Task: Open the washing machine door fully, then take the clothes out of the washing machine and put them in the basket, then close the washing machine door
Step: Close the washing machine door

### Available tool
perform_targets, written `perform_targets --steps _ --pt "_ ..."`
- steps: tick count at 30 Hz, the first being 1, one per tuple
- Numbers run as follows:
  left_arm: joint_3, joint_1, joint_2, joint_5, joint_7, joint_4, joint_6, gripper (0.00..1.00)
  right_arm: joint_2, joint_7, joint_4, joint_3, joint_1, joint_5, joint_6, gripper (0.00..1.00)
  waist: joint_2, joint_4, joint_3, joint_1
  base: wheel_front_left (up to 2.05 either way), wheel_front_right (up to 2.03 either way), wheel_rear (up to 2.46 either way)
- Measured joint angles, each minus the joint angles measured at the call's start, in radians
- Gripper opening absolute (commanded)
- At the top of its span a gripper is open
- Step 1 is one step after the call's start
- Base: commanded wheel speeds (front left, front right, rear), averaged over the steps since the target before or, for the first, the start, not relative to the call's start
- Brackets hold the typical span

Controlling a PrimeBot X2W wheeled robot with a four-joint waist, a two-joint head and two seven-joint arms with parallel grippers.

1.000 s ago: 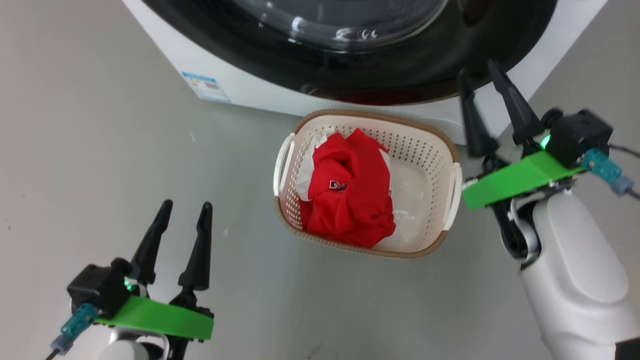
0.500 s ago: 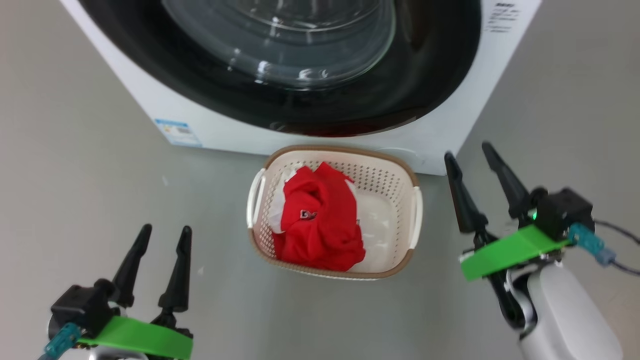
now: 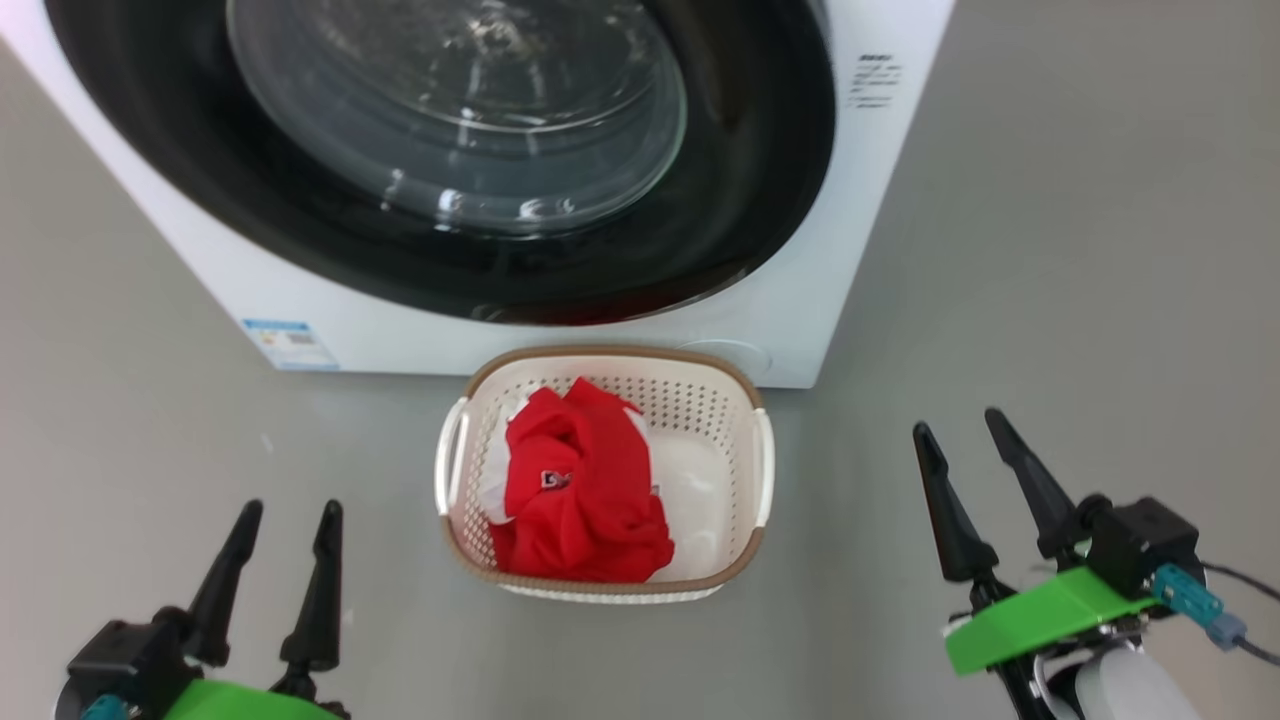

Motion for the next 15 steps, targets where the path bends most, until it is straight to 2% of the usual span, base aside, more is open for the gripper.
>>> perform_targets --steps 15 --pt "0.036 0.072 0.008 0.015 0.000 -0.019 0.000 1.00 0.007 0.001 -0.047 -0.052 0.140 0.000 0.000 1.00 0.0000 -0.072 -0.060 0.0000 0.00 0.00 0.00"
